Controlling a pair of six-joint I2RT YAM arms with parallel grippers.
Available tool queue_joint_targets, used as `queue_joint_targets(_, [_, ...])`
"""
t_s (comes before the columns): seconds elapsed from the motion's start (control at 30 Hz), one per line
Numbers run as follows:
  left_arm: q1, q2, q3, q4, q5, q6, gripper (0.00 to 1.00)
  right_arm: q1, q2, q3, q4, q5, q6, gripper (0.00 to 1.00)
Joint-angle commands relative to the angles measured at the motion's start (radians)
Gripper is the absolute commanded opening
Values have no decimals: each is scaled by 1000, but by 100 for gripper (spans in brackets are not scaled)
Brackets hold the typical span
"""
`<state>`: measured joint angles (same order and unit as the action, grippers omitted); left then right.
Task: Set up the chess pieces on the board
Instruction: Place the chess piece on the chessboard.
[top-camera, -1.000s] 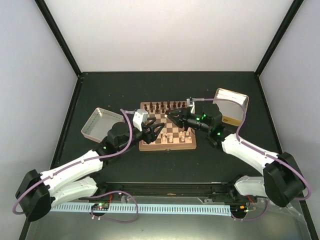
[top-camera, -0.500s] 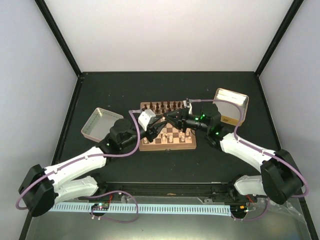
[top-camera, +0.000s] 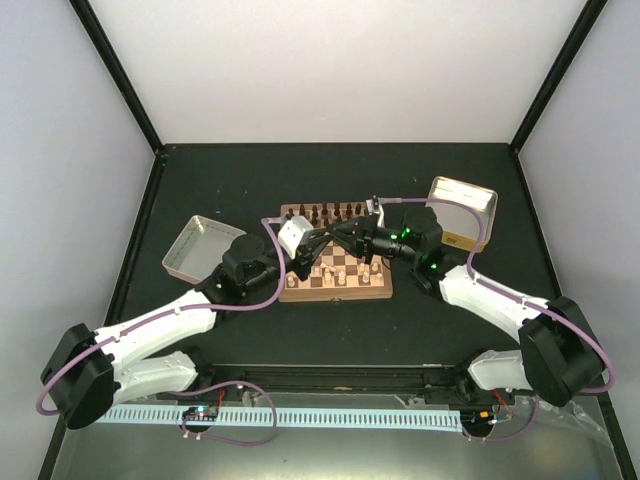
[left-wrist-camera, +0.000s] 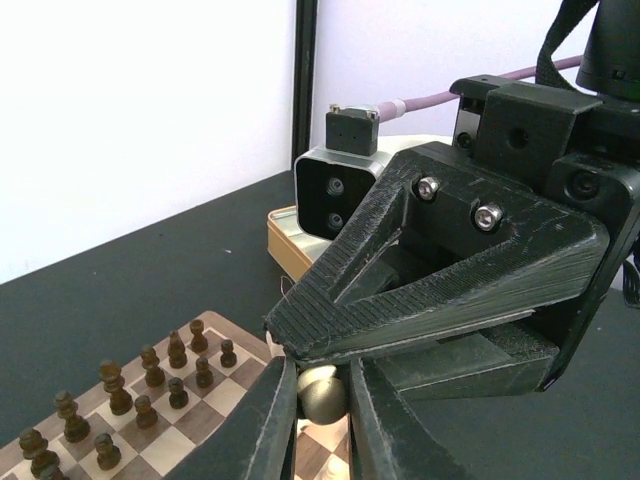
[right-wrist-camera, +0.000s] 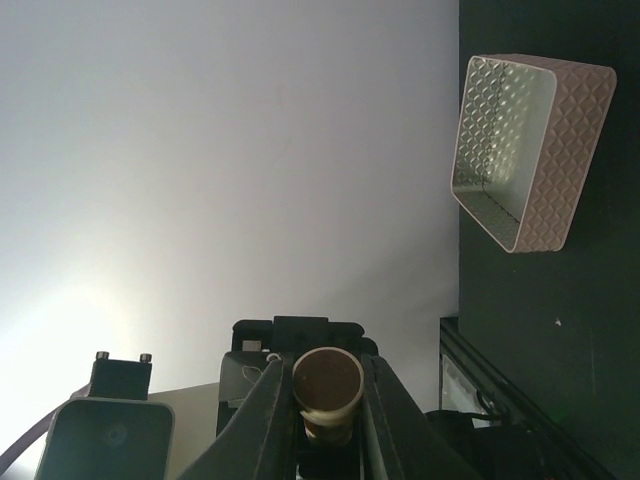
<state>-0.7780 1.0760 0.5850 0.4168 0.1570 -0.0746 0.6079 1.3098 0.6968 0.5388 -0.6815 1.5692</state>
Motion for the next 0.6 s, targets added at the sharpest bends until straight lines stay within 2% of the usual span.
queue_joint_targets(0.0, [1, -3, 38, 31, -13, 21, 11, 5, 9, -1, -4, -21, -30, 9])
queue_joint_targets(0.1, [1, -12, 53, -36, -63, 3, 7, 4, 2, 16, -70, 13, -96, 17])
queue_joint_targets(0.2, [2, -23, 82, -170, -121, -46, 5, -4, -12, 44, -179, 62, -201, 34])
queue_joint_targets(0.23, [2, -25, 93, -249, -134, -65, 4, -11, -19, 49, -220, 85, -244, 44])
queue_joint_targets(0.3, [2, -25, 118, -381, -139, -106, 4, -21, -40, 50, -267, 138, -299, 53])
queue_joint_targets(0.4, [3, -18, 177, -613, -118, -164, 4, -37, -68, 67, -361, 212, -390, 60])
queue_joint_targets(0.57, [11, 17, 298, -996, -89, -239, 5, -51, -119, 82, -488, 336, -515, 61])
